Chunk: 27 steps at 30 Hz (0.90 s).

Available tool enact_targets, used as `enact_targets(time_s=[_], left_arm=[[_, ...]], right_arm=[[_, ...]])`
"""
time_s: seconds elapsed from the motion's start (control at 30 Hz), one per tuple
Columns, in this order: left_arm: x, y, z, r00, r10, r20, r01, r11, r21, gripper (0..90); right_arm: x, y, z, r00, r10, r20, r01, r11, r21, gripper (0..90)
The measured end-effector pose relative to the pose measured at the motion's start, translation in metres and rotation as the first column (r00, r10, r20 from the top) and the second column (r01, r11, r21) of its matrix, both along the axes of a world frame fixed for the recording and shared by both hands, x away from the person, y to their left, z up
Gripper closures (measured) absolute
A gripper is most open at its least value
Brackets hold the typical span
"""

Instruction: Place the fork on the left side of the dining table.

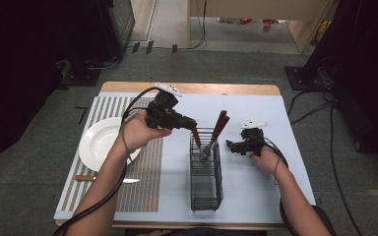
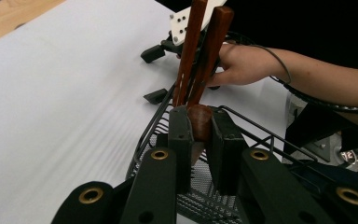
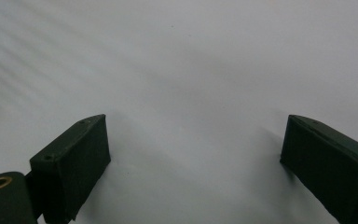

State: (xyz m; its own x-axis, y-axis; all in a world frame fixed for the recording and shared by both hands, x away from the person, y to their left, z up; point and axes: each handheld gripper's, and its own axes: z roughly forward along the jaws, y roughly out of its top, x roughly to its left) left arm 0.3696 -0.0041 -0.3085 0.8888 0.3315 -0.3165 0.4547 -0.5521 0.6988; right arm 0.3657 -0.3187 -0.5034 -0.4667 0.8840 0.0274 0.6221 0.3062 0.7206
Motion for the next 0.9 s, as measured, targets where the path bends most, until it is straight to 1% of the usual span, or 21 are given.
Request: enact_targets(time_s=[0.07, 0.1, 0.13, 0.2, 0.23, 0.27, 0.3, 0.33, 0.4, 0.43, 0.5, 0.57, 0.63, 0.9], left_arm=[[-0.002, 0.0, 0.003, 0.9999, 0.0, 0.013, 0.0, 1.0, -0.004, 82.0], [-0.004, 0.002, 0.007, 0.9996, 0.008, 0.028, -0.007, 0.9999, -0.01, 82.1], [-0.004, 0.002, 0.007, 0.9996, 0.008, 0.028, -0.007, 0.9999, -0.01, 82.1], [-0.006, 0.004, 0.011, 0.9989, 0.015, 0.045, -0.014, 0.9997, -0.018, 82.1], [-0.008, 0.006, 0.016, 0.9975, 0.022, 0.067, -0.021, 0.9995, -0.023, 82.1], [-0.008, 0.006, 0.016, 0.9975, 0.022, 0.067, -0.021, 0.9995, -0.023, 82.1], [-0.011, 0.009, 0.022, 0.9959, 0.031, 0.085, -0.028, 0.9989, -0.037, 82.1], [-0.012, 0.01, 0.024, 0.995, 0.037, 0.093, -0.033, 0.9983, -0.047, 82.1], [-0.013, 0.012, 0.027, 0.9941, 0.041, 0.1, -0.036, 0.9978, -0.055, 82.1], [-0.015, 0.013, 0.03, 0.9927, 0.049, 0.11, -0.042, 0.9969, -0.067, 82.1], [-0.016, 0.017, 0.034, 0.9915, 0.054, 0.119, -0.045, 0.996, -0.078, 82.1], [-0.018, 0.022, 0.039, 0.9892, 0.068, 0.13, -0.056, 0.9936, -0.099, 82.1], [-0.019, 0.024, 0.041, 0.9883, 0.071, 0.135, -0.057, 0.9929, -0.105, 82.1], [-0.027, 0.04, 0.06, 0.9762, 0.113, 0.185, -0.084, 0.9833, -0.162, 82.1]], right_arm=[[0.0, 0.0, 0.0, 1.0, 0.0, -0.001, 0.0, 1.0, 0.0, 7.1], [0.0, 0.0, 0.0, 1.0, 0.0, 0.0, 0.0, 1.0, 0.0, 7.1], [0.0, 0.0, 0.0, 1.0, 0.0, -0.001, 0.0, 1.0, 0.0, 7.1], [0.0, 0.0, 0.0, 1.0, 0.0, -0.001, 0.0, 1.0, 0.0, 7.1], [0.0, 0.0, 0.0, 1.0, 0.0, 0.0, 0.0, 1.0, 0.0, 7.2], [0.0, 0.0, 0.0, 1.0, 0.0, 0.0, 0.0, 1.0, 0.0, 7.2], [0.0, 0.0, 0.0, 1.0, 0.0, 0.0, 0.0, 1.0, -0.001, 7.2], [0.0, 0.0, 0.0, 1.0, 0.0, 0.0, 0.0, 1.0, 0.0, 7.2], [0.0, 0.0, 0.0, 1.0, 0.0, 0.0, 0.0, 1.0, 0.0, 7.2], [0.0, 0.0, 0.0, 1.0, 0.0, 0.0, 0.0, 1.0, 0.0, 7.2], [0.0, 0.0, 0.0, 1.0, 0.0, -0.001, 0.0, 1.0, 0.0, 7.1], [0.0, 0.0, 0.0, 1.0, 0.0, -0.001, 0.0, 1.0, 0.0, 7.2], [0.0, 0.0, 0.0, 1.0, 0.0, -0.001, 0.0, 1.0, 0.0, 7.2], [0.0, 0.0, 0.0, 1.0, 0.0, -0.001, 0.0, 1.0, 0.0, 7.1]])
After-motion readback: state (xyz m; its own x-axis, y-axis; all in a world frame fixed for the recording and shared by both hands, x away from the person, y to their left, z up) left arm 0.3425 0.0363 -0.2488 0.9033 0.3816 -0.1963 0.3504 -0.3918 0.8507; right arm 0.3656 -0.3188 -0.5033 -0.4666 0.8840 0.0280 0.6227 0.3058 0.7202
